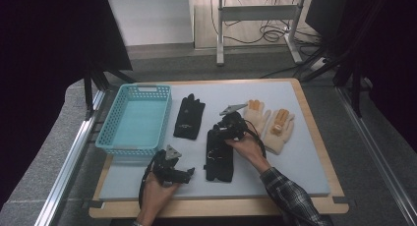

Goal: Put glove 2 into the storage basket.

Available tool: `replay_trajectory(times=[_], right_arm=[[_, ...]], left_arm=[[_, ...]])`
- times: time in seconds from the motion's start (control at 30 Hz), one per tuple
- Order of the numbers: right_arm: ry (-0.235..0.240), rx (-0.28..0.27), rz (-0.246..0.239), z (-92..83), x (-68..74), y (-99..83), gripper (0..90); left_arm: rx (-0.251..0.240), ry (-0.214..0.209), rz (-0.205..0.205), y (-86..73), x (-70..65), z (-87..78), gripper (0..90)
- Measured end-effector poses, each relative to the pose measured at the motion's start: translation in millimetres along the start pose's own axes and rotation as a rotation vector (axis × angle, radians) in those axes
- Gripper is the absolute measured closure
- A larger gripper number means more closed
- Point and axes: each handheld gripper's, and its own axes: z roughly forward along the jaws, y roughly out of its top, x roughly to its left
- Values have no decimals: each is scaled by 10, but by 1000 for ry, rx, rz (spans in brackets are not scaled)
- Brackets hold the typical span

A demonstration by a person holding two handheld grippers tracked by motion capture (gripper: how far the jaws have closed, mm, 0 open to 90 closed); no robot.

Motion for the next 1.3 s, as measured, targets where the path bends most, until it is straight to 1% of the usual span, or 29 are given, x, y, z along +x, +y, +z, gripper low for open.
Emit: replay_trajectory(times=[0.03,0.07,0.1,0.17,0.2,0.23,0.27,0.3,0.33,0.37,0.4,0.43,0.47,0.57,0.6,0.63,0.67,0.77,0.8,0.83,0.9,0.97,1.07,1.1,1.13,1.17,1.23,1.27,1.3], right_arm=[[7,7,-8,102,-16,78,527],[7,7,-8,102,-16,78,527],[5,17,-17,199,-22,145,552],[8,26,-23,290,-28,201,572],[8,26,-23,290,-28,201,572],[17,34,-23,372,-40,247,581],[17,34,-23,372,-40,247,581],[23,35,-20,411,-49,267,585],[26,43,-20,491,-61,307,589],[22,46,-27,529,-69,326,589],[22,46,-27,529,-69,326,589],[25,46,-33,565,-81,345,586],[28,42,-26,633,-92,387,583],[25,43,-25,735,-99,462,544],[25,43,-25,735,-99,462,544],[23,44,-27,770,-99,487,521],[13,46,-27,842,-99,534,469],[1,46,-31,948,-99,595,402],[1,46,-31,948,-99,595,402],[-7,48,-34,1018,-100,623,364],[-15,50,-34,1049,-99,633,345],[-44,70,-44,1133,-98,647,313],[-47,68,-40,1167,-108,623,315],[-29,58,-23,1166,-120,601,351],[-31,58,-19,1161,-114,600,465],[-33,63,-14,1155,-106,605,517],[-42,74,-4,1149,-83,616,593],[-42,74,-4,1149,-83,616,593],[-48,79,-4,1143,-72,622,648]], left_arm=[[0,-1,-1,0,0,0,36],[0,-1,-1,0,0,0,36],[-1,-1,-2,0,-1,1,36],[0,0,-1,0,-1,0,36],[0,0,-1,0,-1,0,36],[0,0,-1,0,0,0,36],[0,0,-1,0,0,0,36],[-2,-1,-3,0,-2,1,36],[-2,-1,-3,0,-1,1,36],[-2,-1,-4,-1,-2,1,36],[-2,-1,-4,-1,-2,1,36],[-2,-1,-3,-1,-2,1,36],[-2,-1,-3,-1,-1,1,37],[-2,-1,-2,0,0,1,36],[-2,-1,-3,-1,-1,1,36],[-2,-1,-2,0,0,1,36],[-2,-2,-3,-1,0,1,36],[-2,-2,-3,-1,0,1,36],[-2,-2,-3,-1,0,1,36],[-2,-2,-2,-1,0,1,37],[-2,-2,-2,-1,0,1,37],[-2,-2,-2,-1,0,1,37],[-2,-2,-3,-1,-1,1,37],[-2,-2,-3,-1,-1,1,37],[-2,-1,-3,-1,-1,1,37],[0,-2,-2,0,-1,-1,37],[0,-2,-2,0,-1,0,36],[0,-2,-2,0,-1,0,37],[0,-2,-2,0,-1,0,37]])
